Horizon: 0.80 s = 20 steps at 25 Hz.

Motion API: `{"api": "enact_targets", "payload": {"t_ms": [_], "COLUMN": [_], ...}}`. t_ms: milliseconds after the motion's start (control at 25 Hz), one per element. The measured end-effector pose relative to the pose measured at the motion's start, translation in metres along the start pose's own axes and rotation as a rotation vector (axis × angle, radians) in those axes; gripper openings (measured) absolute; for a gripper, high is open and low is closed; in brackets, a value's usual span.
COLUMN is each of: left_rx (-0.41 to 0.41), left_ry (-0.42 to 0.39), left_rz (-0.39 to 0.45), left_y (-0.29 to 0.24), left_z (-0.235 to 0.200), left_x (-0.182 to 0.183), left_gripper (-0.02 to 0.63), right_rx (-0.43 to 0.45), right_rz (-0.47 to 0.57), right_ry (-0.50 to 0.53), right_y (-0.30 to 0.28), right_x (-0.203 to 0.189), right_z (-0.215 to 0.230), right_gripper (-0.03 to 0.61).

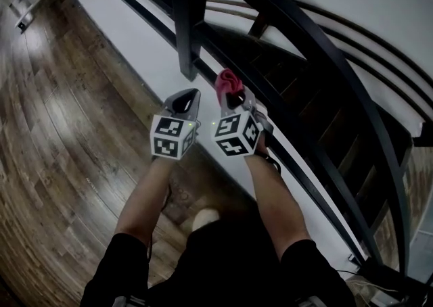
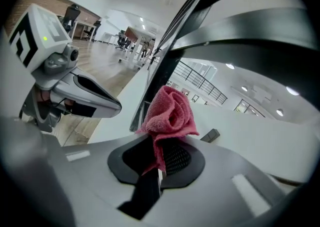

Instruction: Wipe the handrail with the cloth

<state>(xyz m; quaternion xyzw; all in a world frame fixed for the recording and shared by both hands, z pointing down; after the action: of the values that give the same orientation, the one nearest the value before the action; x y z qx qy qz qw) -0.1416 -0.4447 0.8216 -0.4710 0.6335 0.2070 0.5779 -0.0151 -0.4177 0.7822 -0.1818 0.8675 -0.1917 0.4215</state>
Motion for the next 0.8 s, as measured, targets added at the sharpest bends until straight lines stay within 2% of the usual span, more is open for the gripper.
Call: {"api": "enact_targets", "payload": {"t_ms": [280,800], "left_rx": [-0.018,-0.134], "left_ry": [-0.016,-0.060], "left_rz": [-0.017,-0.057], "left_y": [-0.001,-0.015], "left_z": [0.022,0.075], "left_x": [-0.002,-0.006], "left_gripper": [-0.002,-0.002], "right_rx": [-0.032,-0.106], "right_rz": [-0.028,-0.100], "right_ry": [-0.015,-0.076], "right_y": [0.023,0.068], "right_x": [-0.022,-0.072], "right_z": [0.005,0.014], "right_gripper": [0.041,0.041]}}
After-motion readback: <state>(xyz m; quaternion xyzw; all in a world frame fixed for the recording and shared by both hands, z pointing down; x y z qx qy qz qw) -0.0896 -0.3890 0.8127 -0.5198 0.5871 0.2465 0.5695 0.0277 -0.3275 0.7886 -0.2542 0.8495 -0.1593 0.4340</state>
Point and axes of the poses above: the fingertips, and each gripper's own axes: y backward along the fingers, z to its right, x out of its top, the point moved 8 cm from there along y, backward along the fingers, and after that the axes turned 10 degrees about -x, right-handed, at the moved point
